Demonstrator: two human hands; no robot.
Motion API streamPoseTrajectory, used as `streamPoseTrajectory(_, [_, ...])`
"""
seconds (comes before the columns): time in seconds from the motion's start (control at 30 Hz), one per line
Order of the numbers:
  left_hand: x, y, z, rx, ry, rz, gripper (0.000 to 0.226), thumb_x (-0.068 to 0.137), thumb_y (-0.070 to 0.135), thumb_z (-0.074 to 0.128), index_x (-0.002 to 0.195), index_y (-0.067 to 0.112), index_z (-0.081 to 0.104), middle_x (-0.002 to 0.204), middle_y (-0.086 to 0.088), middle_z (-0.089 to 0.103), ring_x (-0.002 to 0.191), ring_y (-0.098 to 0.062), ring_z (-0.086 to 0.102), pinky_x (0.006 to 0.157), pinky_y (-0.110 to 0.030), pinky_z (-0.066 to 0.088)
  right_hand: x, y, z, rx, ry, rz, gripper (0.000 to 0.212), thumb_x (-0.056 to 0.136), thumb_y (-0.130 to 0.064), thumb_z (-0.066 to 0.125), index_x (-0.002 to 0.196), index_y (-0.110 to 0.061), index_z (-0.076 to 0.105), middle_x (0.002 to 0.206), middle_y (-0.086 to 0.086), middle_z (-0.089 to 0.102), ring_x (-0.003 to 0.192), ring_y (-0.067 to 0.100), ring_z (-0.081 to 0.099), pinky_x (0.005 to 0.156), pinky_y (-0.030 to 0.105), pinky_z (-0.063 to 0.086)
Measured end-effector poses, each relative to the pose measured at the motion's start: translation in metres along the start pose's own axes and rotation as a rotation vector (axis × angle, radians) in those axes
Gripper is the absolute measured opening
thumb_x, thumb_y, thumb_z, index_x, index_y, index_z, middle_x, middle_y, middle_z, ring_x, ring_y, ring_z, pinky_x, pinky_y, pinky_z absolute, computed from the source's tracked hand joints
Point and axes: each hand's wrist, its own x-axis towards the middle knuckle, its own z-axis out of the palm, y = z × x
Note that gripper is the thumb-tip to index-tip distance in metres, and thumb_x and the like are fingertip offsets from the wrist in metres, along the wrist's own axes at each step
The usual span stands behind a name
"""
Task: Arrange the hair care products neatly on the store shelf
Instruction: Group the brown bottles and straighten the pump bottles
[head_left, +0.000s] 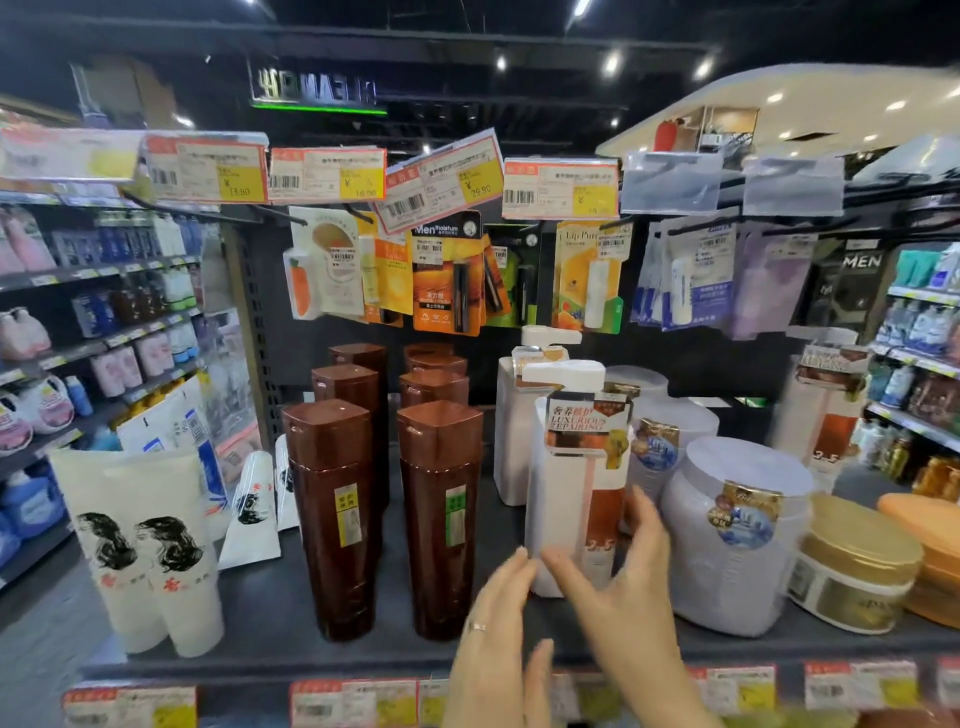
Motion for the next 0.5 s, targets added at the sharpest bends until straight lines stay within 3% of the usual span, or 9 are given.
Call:
streamPoseTrajectory(0.03, [-0.012,-0.091,0.041,0.033,-0.143,-0.207,0.077,0.065,0.003,0.069,0.128,0.038,0.042,0.134,0.030,0.038,0.126,0.020,0.025,0.109,-0.007,0.015,0.005,0.003,-0.001,-0.039,-0.078,0.068,0.109,0.062,-0.034,0.083,0.144,-0.025,0.011,0.142,-0.005,0.026,0.136,0.013,0.025,0.113,0.034,0.027])
streamPoseTrajectory(0.07, [-0.016,-0.174,0.076,0.111,-0.095,-0.219,0.106,0.045,-0.006,0.083,0.134,0.030,0.038,0.138,0.021,0.036,0.130,0.015,0.022,0.115,-0.018,0.010,0.010,0.005,-0.001,-0.063,-0.130,0.092,0.120,0.059,-0.038,0.084,0.146,-0.024,0.004,0.148,-0.002,0.022,0.139,0.015,0.023,0.114,0.035,0.025])
streamPoseTrajectory(0.1, [-0.005,-0.213,0.100,0.167,-0.075,-0.230,0.136,0.024,-0.006,0.090,0.141,0.024,0.027,0.146,0.007,0.029,0.134,0.006,0.023,0.118,-0.034,0.005,0.015,0.007,0.000,-0.078,-0.161,0.094,0.123,0.057,-0.040,0.085,0.146,-0.023,0.001,0.150,0.000,0.023,0.138,0.015,0.025,0.114,0.034,0.026])
streamPoseTrajectory(0.13, [0.011,-0.219,0.106,0.231,-0.048,-0.296,0.145,0.025,-0.003,0.091,0.145,0.025,0.014,0.151,0.001,0.014,0.134,-0.006,0.029,0.117,-0.047,0.003,0.020,0.008,0.001,-0.090,-0.177,0.091,0.122,0.057,-0.040,0.085,0.146,-0.022,0.003,0.148,0.000,0.028,0.134,0.014,0.030,0.111,0.031,0.029])
streamPoseTrajectory(0.2, [0.029,-0.098,0.074,0.076,-0.241,-0.434,0.104,0.073,0.002,0.070,0.145,0.021,-0.002,0.142,0.009,0.012,0.134,-0.011,0.026,0.117,-0.037,0.011,0.027,0.010,0.002,-0.107,-0.184,0.091,0.114,0.059,-0.038,0.084,0.143,-0.024,0.009,0.140,-0.002,0.038,0.123,0.010,0.039,0.102,0.026,0.034])
streamPoseTrajectory(0.3, [0.054,0.093,0.007,0.113,-0.330,-0.460,0.076,0.089,0.013,0.048,0.145,0.014,-0.004,0.152,0.001,0.015,0.140,-0.013,0.022,0.111,-0.019,0.018,0.035,0.010,0.002,-0.100,-0.204,0.098,0.105,0.062,-0.040,0.081,0.140,-0.027,0.013,0.132,-0.004,0.045,0.115,0.009,0.046,0.098,0.026,0.039])
streamPoseTrajectory(0.33, [0.064,0.050,0.038,0.144,-0.280,-0.428,0.078,0.088,0.014,0.047,0.145,0.016,-0.006,0.154,-0.002,0.014,0.140,-0.014,0.020,0.114,-0.022,0.016,0.039,0.011,0.002,-0.089,-0.220,0.101,0.104,0.062,-0.041,0.081,0.140,-0.026,0.013,0.128,-0.005,0.046,0.111,0.009,0.047,0.096,0.025,0.040])
streamPoseTrajectory(0.37, [0.068,0.047,0.038,0.093,-0.242,-0.541,0.080,0.087,0.012,0.046,0.146,0.019,-0.008,0.154,-0.003,0.013,0.141,-0.015,0.019,0.116,-0.027,0.015,0.042,0.011,0.003,-0.075,-0.236,0.100,0.103,0.063,-0.042,0.080,0.139,-0.026,0.014,0.125,-0.007,0.047,0.107,0.007,0.047,0.094,0.024,0.041])
streamPoseTrajectory(0.5, [0.074,0.028,0.034,0.122,-0.280,-0.457,0.083,0.085,0.005,0.045,0.146,0.023,-0.008,0.155,-0.001,0.015,0.140,-0.014,0.022,0.117,-0.033,0.018,0.055,0.009,0.010,-0.029,-0.263,0.077,0.101,0.063,-0.041,0.081,0.139,-0.026,0.016,0.125,-0.009,0.046,0.104,0.003,0.046,0.086,0.017,0.039])
